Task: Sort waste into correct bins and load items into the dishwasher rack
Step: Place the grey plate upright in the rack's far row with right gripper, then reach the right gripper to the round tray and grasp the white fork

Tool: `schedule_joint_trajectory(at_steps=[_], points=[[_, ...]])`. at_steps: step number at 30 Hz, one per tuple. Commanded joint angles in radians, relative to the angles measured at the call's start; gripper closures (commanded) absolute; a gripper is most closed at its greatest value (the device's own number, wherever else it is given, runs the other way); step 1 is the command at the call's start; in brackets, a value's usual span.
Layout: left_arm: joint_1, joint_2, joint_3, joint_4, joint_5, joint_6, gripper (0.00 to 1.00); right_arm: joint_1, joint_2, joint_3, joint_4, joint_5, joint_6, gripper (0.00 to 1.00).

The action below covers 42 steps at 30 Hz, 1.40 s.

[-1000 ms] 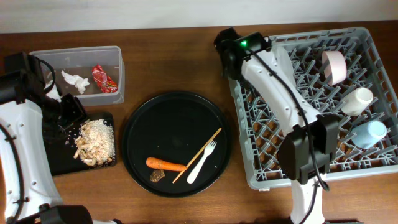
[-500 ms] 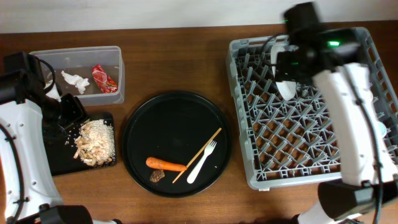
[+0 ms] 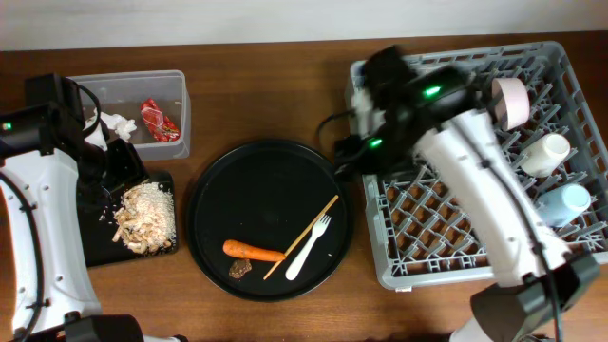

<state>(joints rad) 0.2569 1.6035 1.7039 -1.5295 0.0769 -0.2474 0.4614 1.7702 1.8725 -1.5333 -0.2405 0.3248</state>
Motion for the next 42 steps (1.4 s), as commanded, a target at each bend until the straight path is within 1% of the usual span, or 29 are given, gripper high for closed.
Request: schedule_joint_trajectory(at_steps=[1,2,5,6,7,10,13,15,18,33,34,37,39,42], points=[[0.000,-0.014,0.013,-0.002,0.004,0.002,0.37,0.108,0.003,-0.132,0.064,0.098,0.239,0.15],[0.000,-0.014,0.013,-0.002,0.004,0.002,0.37,0.152,0.003,-0.218,0.136,0.103,0.299,0.15],[0.000,-0.014,0.013,-0.002,0.004,0.002,0.37,0.192,0.003,-0.348,0.262,0.103,0.373,0.17],[0.000,-0.014,0.013,-0.002,0.004,0.002,0.37,0.206,0.003,-0.417,0.329,0.103,0.406,0.19],[0.000,-0.014,0.013,-0.002,0.004,0.002,0.37,0.217,0.003,-0.491,0.417,0.103,0.418,0.20],[0.000,-0.014,0.013,-0.002,0.004,0.002,0.37,0.227,0.003,-0.593,0.572,0.103,0.417,0.23],[0.000,-0.014,0.013,-0.002,0.004,0.002,0.37,0.227,0.003,-0.663,0.680,0.114,0.418,0.31],[0.000,-0.014,0.013,-0.002,0.004,0.002,0.37,0.227,0.003,-0.689,0.698,0.158,0.458,0.32],[0.000,-0.014,0.012,-0.002,0.004,0.002,0.37,0.227,0.005,-0.705,0.724,0.198,0.462,0.32],[0.000,-0.014,0.012,-0.002,0.004,0.002,0.37,0.227,0.132,-0.706,0.805,0.195,0.470,0.33],[0.000,-0.014,0.012,-0.002,0.004,0.002,0.37,0.228,0.138,-0.706,0.806,0.188,0.470,0.35],[0.000,-0.014,0.012,-0.005,0.004,0.002,0.37,0.233,0.155,-0.706,0.810,0.165,0.470,0.46],[0.000,-0.014,0.012,-0.005,0.004,0.002,0.37,0.234,0.155,-0.706,0.812,0.153,0.471,0.63],[0.000,-0.014,0.012,-0.005,0.004,0.002,0.37,0.231,0.155,-0.703,0.817,0.147,0.470,0.67]])
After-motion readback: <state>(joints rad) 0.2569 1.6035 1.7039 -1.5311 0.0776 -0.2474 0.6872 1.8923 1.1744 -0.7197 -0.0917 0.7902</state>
